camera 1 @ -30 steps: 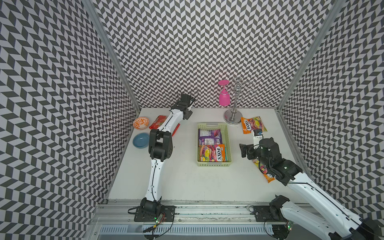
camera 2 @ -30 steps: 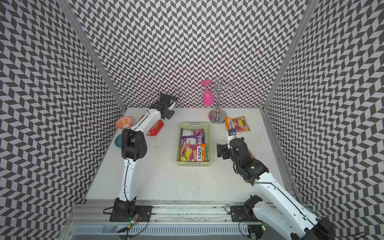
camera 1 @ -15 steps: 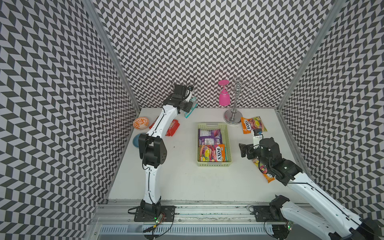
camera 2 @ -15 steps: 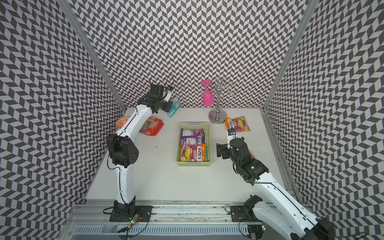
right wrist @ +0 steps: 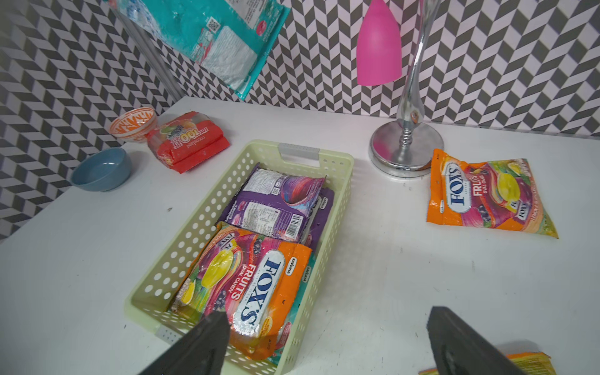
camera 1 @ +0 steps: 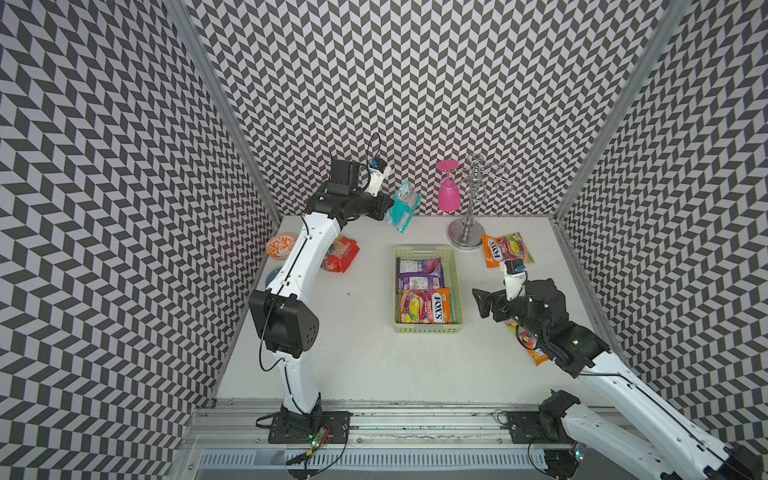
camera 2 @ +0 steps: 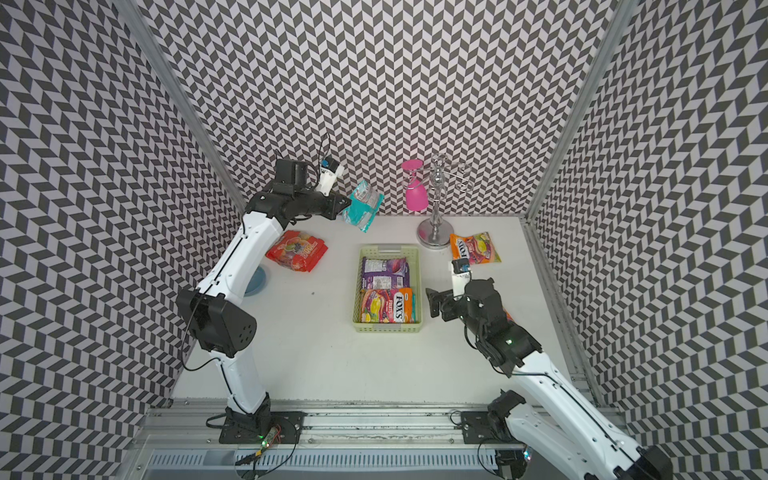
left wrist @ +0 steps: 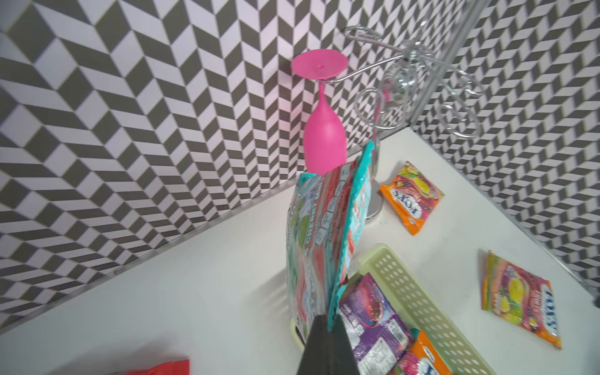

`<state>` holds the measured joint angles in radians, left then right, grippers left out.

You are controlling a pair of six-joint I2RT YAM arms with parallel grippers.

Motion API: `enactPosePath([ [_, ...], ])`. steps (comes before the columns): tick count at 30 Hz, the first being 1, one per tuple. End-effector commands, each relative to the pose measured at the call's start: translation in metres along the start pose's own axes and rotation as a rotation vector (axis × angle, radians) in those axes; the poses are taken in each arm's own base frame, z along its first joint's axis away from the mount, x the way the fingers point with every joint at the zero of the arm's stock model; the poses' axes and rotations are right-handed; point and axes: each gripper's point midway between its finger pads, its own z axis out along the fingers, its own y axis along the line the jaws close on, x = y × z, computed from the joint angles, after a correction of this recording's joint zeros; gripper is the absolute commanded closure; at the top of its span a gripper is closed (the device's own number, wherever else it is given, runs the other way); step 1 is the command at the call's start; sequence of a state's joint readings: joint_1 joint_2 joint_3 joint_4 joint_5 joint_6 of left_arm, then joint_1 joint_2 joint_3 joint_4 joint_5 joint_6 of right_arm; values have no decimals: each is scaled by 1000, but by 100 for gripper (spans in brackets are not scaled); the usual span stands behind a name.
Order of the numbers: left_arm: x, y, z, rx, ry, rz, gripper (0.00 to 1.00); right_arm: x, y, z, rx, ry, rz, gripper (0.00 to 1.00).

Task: Put the candies in the basket
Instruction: Place the candy in the basket.

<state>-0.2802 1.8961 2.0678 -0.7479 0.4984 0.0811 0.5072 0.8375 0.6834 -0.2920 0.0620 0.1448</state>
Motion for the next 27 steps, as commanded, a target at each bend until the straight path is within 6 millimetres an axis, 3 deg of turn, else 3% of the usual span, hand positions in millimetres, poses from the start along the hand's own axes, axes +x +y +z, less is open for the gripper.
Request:
enactPosePath([
  [1,-21,-51,-21,190,-81,36,100,-18,28,-2,-161,-41,72,1],
  [6,-23,-83,-30,314,-96,58,100,-33,53,-6,-320,-67,200,1],
  [11,-8,-104,-32,433,-79,-2,100,-35,63,1,-416,-51,287,3],
  [15,14,-107,-19,434,-44,-83,100,-27,54,10,-389,-10,339,4],
  [20,38,-113,6,476,9,-191,100,-20,37,8,-367,19,402,6],
  [27,49,-138,35,534,63,-194,100,-7,10,2,-294,43,402,6],
])
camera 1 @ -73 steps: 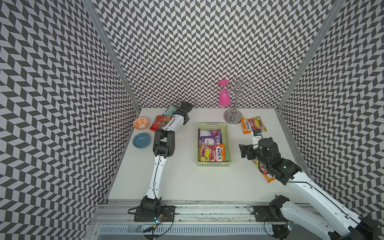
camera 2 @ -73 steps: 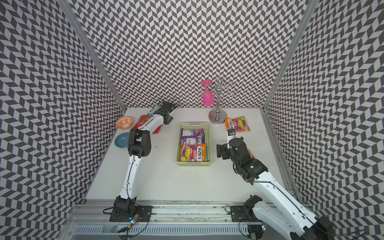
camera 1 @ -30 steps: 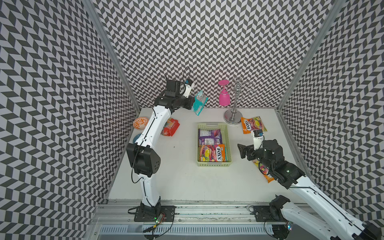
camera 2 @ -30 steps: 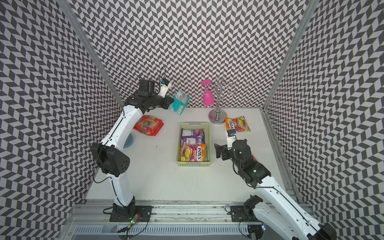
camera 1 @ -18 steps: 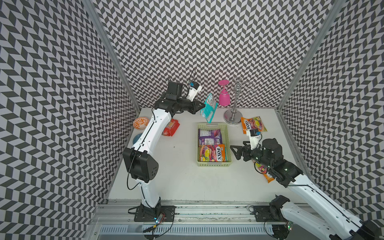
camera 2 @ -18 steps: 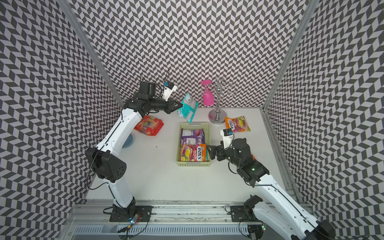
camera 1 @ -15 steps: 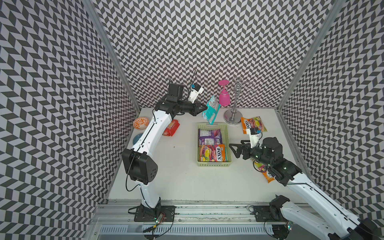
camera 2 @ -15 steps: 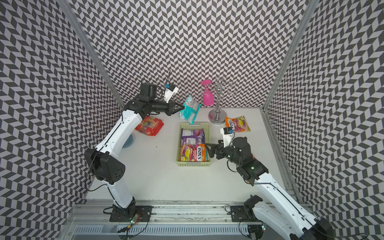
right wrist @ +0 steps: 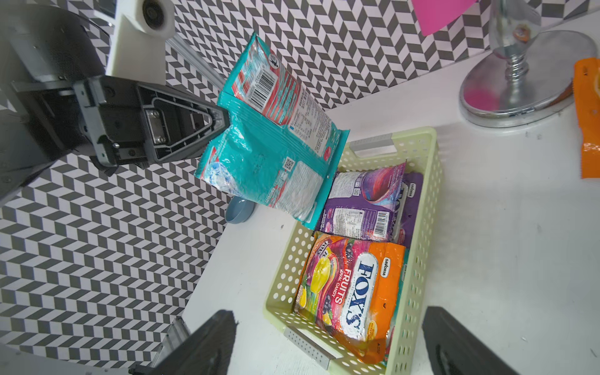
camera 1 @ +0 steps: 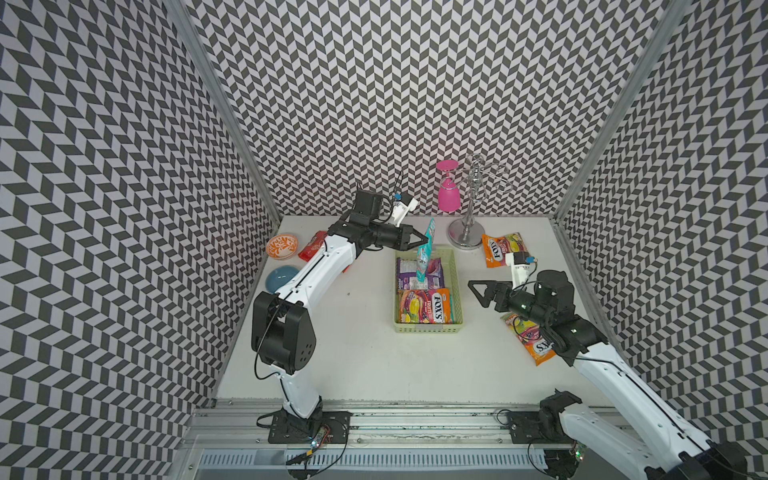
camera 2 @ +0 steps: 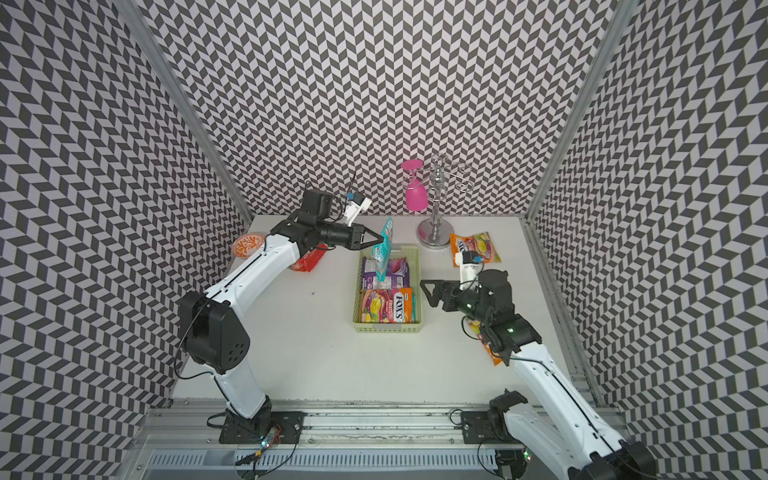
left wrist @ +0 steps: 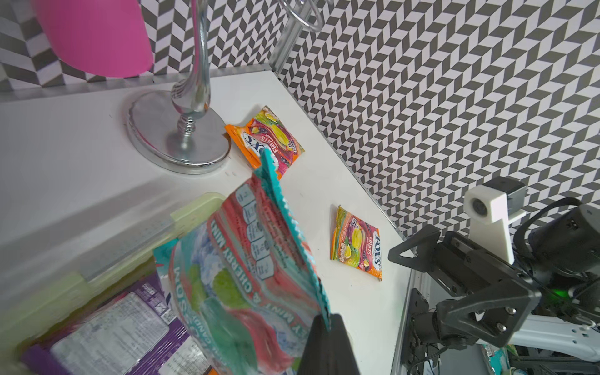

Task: Put the candies in the basket
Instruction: Place the candy in the basket.

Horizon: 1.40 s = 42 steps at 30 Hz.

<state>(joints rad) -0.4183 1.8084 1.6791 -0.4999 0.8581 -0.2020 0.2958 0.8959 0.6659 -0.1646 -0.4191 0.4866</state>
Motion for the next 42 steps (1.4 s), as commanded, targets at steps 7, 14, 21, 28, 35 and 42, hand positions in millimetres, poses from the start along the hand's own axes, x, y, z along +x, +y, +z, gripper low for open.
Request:
enactPosePath([
  [7,-9,-18,41,70,7,40,100,3,-14,-13,21,5,-1,6],
  [14,-1,3,61,49,34,-3,100,6,-19,-15,24,8,10,6],
  [21,0,22,63,-24,30,-20,100,9,-25,-13,24,14,15,6],
  [28,12,53,53,-108,29,-76,100,14,-28,-8,16,34,25,6],
  [35,32,93,35,-231,28,-126,100,25,-28,0,-27,82,19,8],
  [42,48,96,19,-279,32,-128,80,30,-25,11,-67,142,42,12],
])
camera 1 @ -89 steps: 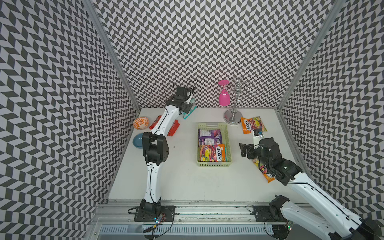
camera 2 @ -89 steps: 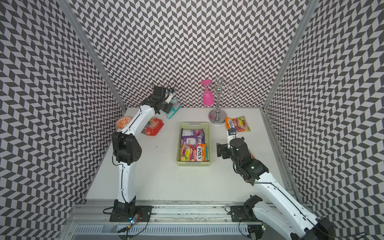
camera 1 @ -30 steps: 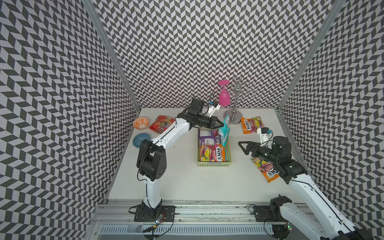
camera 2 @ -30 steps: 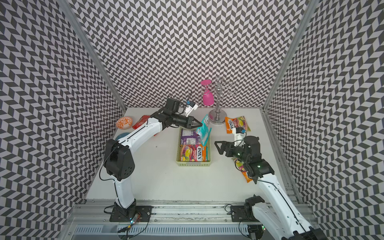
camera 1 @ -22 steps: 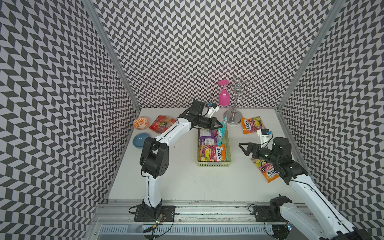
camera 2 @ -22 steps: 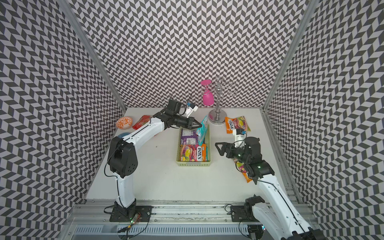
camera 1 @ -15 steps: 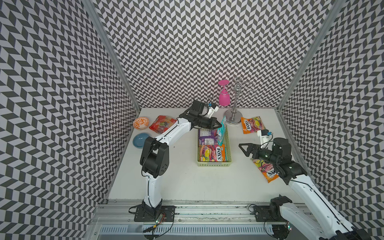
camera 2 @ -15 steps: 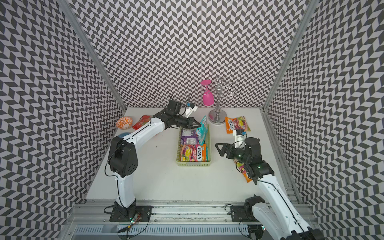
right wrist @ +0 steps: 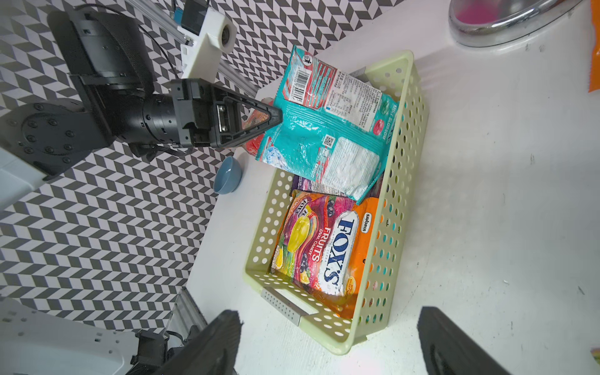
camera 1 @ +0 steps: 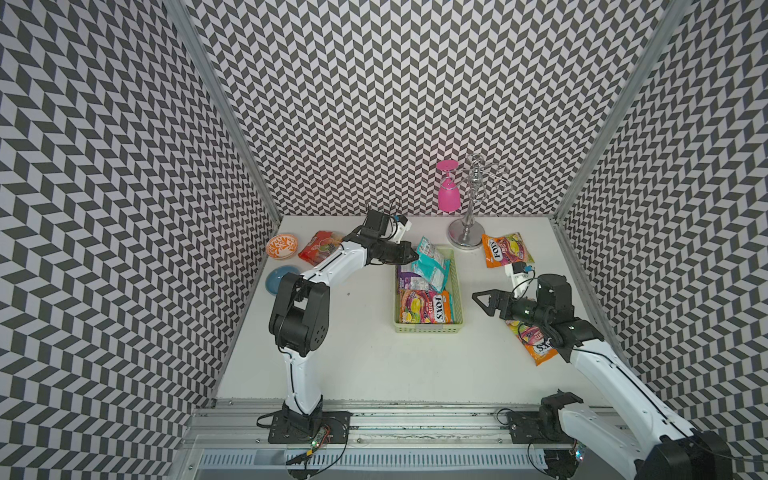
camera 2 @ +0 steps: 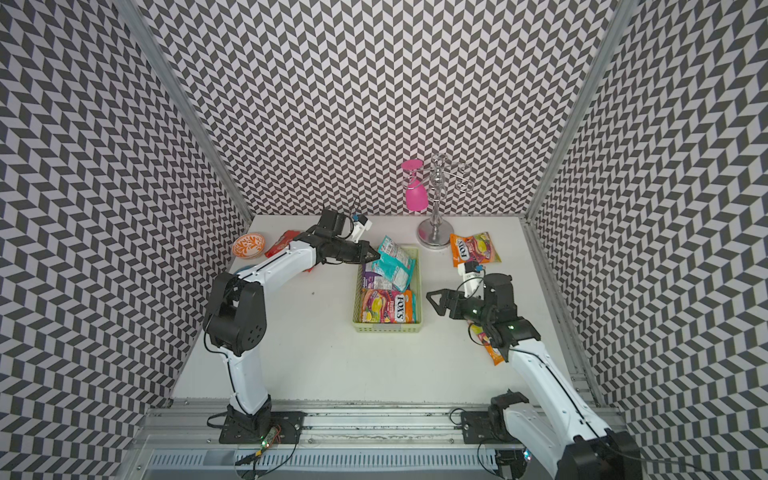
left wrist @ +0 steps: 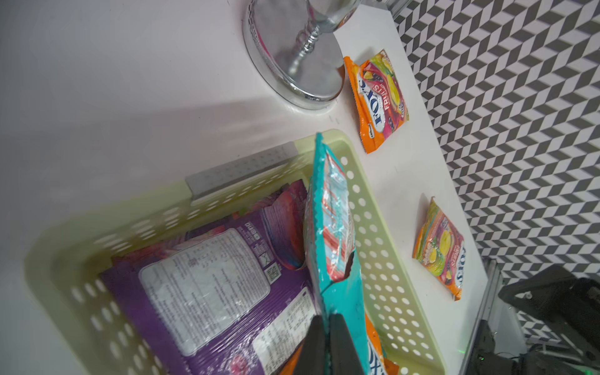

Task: Put the candies in the basket
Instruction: Place the candy in the basket, then adjust the candy in the basket.

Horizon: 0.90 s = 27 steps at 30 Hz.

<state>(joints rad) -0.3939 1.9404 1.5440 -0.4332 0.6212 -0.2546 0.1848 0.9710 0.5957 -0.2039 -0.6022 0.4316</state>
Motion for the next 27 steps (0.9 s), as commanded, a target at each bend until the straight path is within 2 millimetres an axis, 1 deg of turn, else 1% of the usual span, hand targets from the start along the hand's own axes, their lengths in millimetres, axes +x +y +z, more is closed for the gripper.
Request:
enactPosePath([
  [1,-11,-19,-22,-6,-62,72,74,-12,11,2,-51,-9,-44,12],
  [5,-5,-24,-38,-12,-80,82,61,-19,17,9,-65,6,-46,14],
  [8,-5,-26,-52,-27,-107,96,49,-25,22,17,-54,15,-54,16],
  [9,-5,-26,-58,-36,-117,99,47,-27,23,20,-50,16,-60,16],
  [13,-8,-24,-81,-51,-162,103,41,-33,37,39,-40,37,-96,17],
  [14,-9,-25,-88,-55,-177,113,41,-34,40,45,-29,46,-105,17],
  [15,-10,-25,-94,-64,-191,118,36,-35,41,50,-21,54,-111,17],
  [17,-10,-26,-109,-73,-224,139,35,-39,45,61,-13,73,-110,17],
  [20,-7,-28,-126,-87,-261,188,32,-43,37,80,27,102,-78,21],
  [21,-5,-30,-131,-92,-271,209,29,-44,35,85,40,109,-70,21],
  [23,1,-31,-142,-115,-291,261,27,-44,30,97,62,126,-47,22],
  [27,12,-25,-163,-174,-332,318,27,-50,28,117,111,131,-31,24],
])
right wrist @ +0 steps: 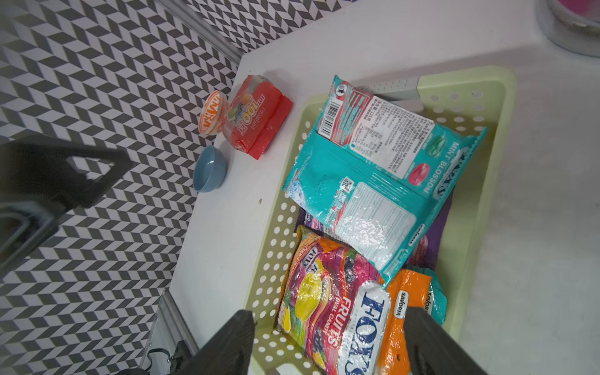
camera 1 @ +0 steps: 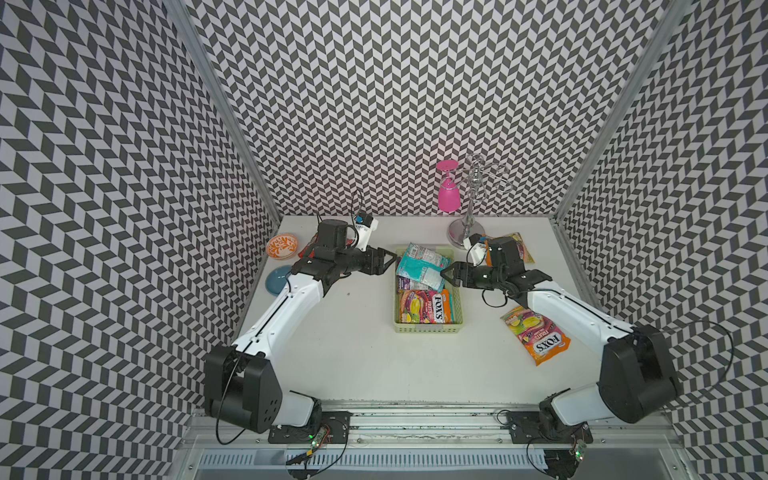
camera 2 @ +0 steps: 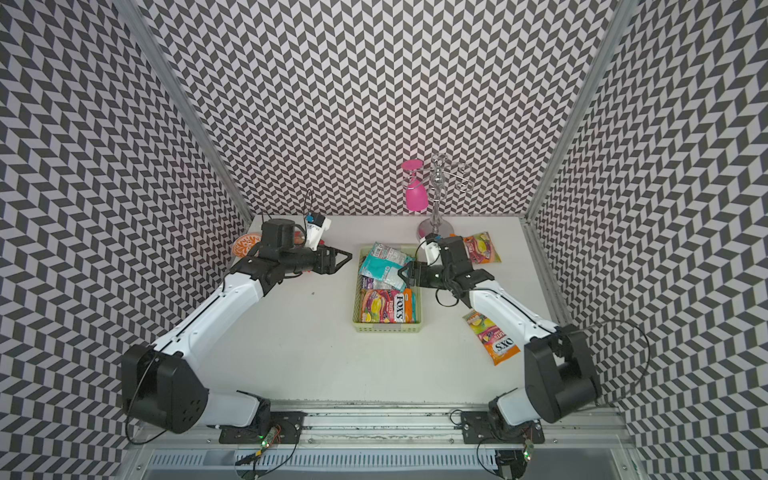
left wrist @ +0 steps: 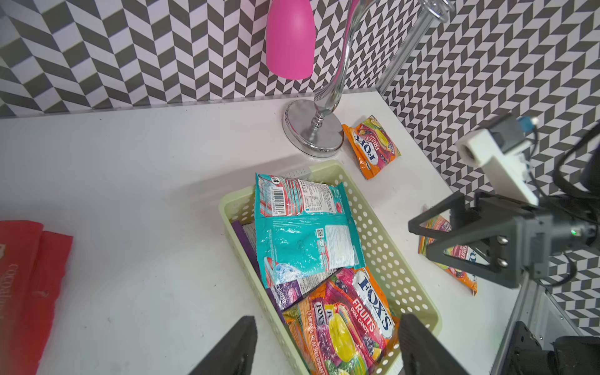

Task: Put the candies in the basket
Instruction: Adjust the candy in the basket.

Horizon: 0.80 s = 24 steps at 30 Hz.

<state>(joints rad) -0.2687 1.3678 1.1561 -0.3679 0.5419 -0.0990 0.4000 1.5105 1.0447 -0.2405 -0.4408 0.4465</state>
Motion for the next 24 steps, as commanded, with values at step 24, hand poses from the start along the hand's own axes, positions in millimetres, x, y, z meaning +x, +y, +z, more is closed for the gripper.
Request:
enactPosePath([
  [24,-14,59,-82,-225,-206,109,16,8,20,86,607,45,-823,16],
])
